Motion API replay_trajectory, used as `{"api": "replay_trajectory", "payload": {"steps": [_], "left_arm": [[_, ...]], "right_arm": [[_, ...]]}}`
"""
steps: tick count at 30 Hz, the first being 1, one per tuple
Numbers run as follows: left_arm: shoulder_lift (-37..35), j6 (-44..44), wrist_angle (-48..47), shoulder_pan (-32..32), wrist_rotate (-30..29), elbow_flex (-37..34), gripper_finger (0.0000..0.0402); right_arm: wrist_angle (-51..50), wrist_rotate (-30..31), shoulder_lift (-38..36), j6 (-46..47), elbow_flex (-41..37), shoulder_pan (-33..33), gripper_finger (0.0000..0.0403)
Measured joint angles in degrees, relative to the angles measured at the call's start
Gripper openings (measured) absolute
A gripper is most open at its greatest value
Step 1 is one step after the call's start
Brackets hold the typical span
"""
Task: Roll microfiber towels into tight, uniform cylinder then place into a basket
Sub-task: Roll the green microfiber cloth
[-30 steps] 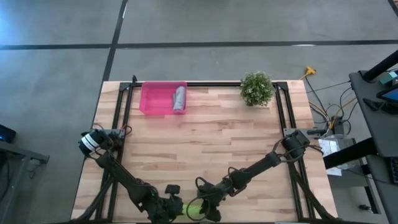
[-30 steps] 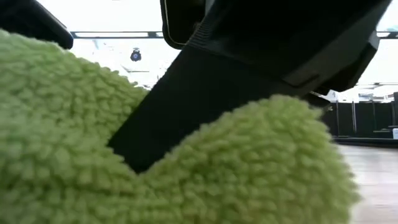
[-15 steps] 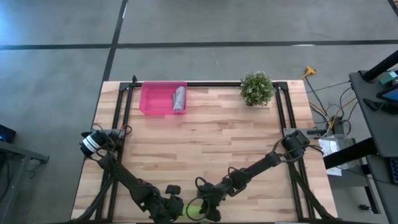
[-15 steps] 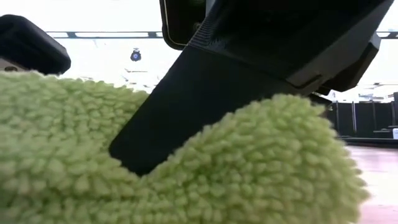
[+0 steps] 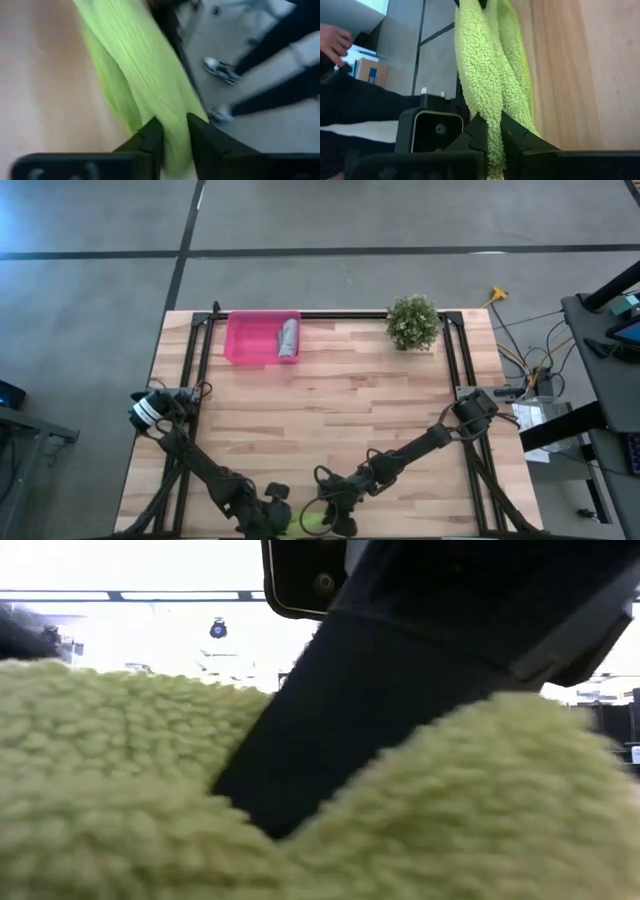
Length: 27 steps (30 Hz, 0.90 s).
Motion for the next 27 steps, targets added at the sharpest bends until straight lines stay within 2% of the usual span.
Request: {"api": "replay_trajectory", "payload": {"steps": [3, 7, 10, 15, 20, 23, 27], "left_arm": [[0.1, -4.3, 4.4, -0.1, 3.7, -2.7, 0.0113], [-0.1, -9.5, 6.5, -0.1, 3.8, -5.1, 0.0191], [-0.4, -11.2, 6.4, 0.0, 3.5, -5.3, 0.0228], [-3.2, -15.1, 3.2, 0.6, 3.7, -5.7, 0.0239], [-11.1, -20.6, -5.4, 0.7, 3.1, -5.6, 0.024], [-16.0, -20.8, -7.4, 0.7, -2.9, -5.7, 0.024], [-20.6, -16.2, -8.4, 0.4, -18.8, -1.6, 0.0228]], "right_arm": [[-0.2, -0.5, 0.0, -0.3, 0.0, 0.0, 0.0015], [-0.3, -0.8, 0.0, -0.2, 0.0, 0.0, 0.0015], [-0.4, -0.8, 0.0, -0.2, 0.0, 0.0, 0.0015], [-0.7, -1.3, -0.1, -0.3, 0.0, 0.0, 0.0015], [-1.1, -1.6, -0.1, -0.3, 0.0, 0.0, 0.0015], [-1.1, -1.7, -0.1, -0.3, 0.0, 0.0, 0.0015], [-1.3, -1.7, -0.1, -0.3, 0.0, 0.0, 0.0015]]}}
